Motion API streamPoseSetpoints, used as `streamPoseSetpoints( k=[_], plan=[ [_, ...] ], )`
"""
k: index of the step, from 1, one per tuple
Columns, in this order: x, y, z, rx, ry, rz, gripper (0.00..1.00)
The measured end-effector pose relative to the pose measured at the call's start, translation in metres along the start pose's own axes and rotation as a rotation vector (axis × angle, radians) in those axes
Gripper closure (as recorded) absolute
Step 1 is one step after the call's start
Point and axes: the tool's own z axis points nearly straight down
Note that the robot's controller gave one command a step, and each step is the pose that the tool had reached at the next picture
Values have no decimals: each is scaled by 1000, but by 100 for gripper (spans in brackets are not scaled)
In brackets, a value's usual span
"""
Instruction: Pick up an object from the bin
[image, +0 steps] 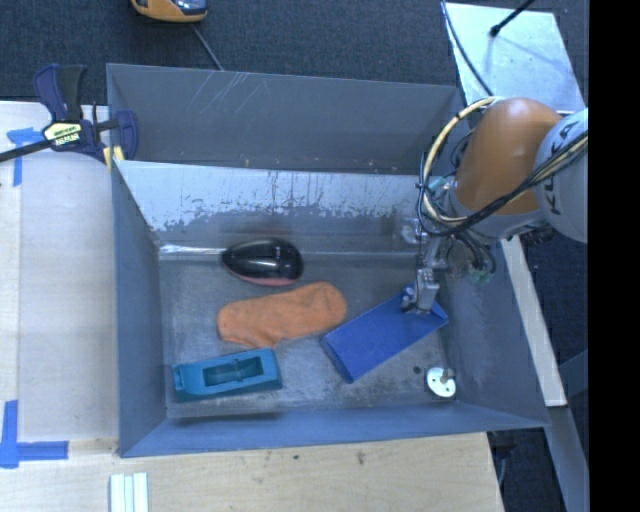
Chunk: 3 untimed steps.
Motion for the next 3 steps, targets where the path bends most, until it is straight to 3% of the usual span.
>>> streamPoseSetpoints(
  k=[1,2,3],
  plan=[
    [-3,37,20,3,-5,3,0],
    [0,65,28,2,-5,-84,0],
    [-3,76,29,3,-8,31,0]
  ],
)
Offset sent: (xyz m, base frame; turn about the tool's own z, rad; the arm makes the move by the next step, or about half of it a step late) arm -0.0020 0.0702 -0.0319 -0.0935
